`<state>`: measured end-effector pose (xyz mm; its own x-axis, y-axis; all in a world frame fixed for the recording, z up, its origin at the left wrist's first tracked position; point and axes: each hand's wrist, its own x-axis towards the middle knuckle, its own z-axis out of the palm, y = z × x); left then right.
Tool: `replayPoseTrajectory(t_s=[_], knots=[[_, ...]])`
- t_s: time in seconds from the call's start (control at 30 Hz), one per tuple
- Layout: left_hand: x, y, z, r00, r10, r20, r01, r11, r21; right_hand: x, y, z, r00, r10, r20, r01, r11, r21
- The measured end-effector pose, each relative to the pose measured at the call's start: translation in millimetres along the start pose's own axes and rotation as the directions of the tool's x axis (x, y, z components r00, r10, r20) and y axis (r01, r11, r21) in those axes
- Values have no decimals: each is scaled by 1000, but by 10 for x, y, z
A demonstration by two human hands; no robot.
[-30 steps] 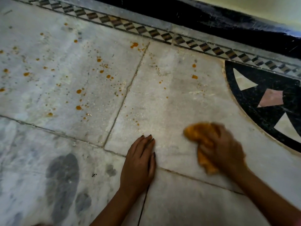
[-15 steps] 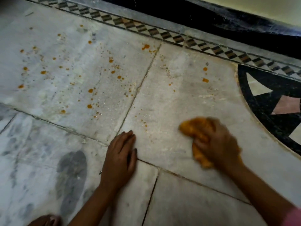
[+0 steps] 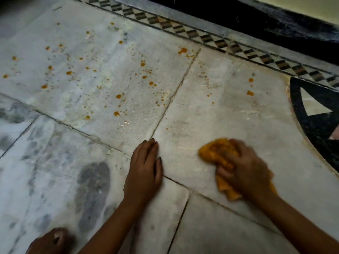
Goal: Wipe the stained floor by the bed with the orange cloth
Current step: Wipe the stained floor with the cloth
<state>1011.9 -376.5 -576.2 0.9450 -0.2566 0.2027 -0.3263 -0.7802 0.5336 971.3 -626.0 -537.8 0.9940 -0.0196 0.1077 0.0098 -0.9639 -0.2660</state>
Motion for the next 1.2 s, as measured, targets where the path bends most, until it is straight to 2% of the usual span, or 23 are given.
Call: replayPoseTrajectory(t_s=[0.1,0.2,0.3,0.37,0.43,0.5,0.57,0.63,0.73,0.77,0.83,0.9,0.97,1.03,1.1,1.2], knots=[[-9,-4,5,1000,-6,-13,5,1000,-8,605,-32,88,972,223,-71,-228,971,-66],[4,-3,11,999,-22,-25,22,1000,-16,1092,-477,273,970,240,-19,-241,969,-48],[-6,-28,9,996,-62,-62,61,998,-17,862,-797,368,1000,0,27,1,1000,-18],[-19,-59,13,994,-73,-81,72,997,-16,425,-727,304,975,-207,84,204,978,41],[-25,-68,31,995,-61,-75,60,998,-12,79,-426,176,948,-302,98,298,953,53],[-8,-41,52,996,-45,-72,45,999,-3,53,-98,49,977,-211,35,211,977,-2],[-4,-34,71,997,-30,-76,31,999,11,314,59,36,999,-7,-39,5,999,-45],[-13,-30,72,997,-29,-76,30,1000,9,723,-40,126,981,177,-82,-181,982,-54],[-5,-30,54,997,-38,-64,38,999,-2,1150,-495,320,974,225,-37,-227,971,-69],[0,-21,48,997,-39,-63,39,999,-6,1155,-635,360,983,181,-19,-182,981,-64],[-11,-24,41,997,-39,-61,38,999,-15,897,-799,397,1000,-7,13,8,999,-34],[-18,-40,30,997,-41,-61,40,999,-32,423,-722,294,976,-203,76,202,979,31],[-17,-47,25,997,-43,-57,41,998,-47,17,-441,153,953,-287,93,283,958,56],[-15,-37,25,998,-45,-51,42,997,-59,-68,-134,17,978,-203,54,201,979,36],[-15,-22,28,997,-47,-54,43,997,-62,211,37,0,1000,-20,-6,20,999,-27],[-14,-13,32,997,-52,-57,49,997,-58,1054,-158,162,973,226,-41,-228,972,-47]])
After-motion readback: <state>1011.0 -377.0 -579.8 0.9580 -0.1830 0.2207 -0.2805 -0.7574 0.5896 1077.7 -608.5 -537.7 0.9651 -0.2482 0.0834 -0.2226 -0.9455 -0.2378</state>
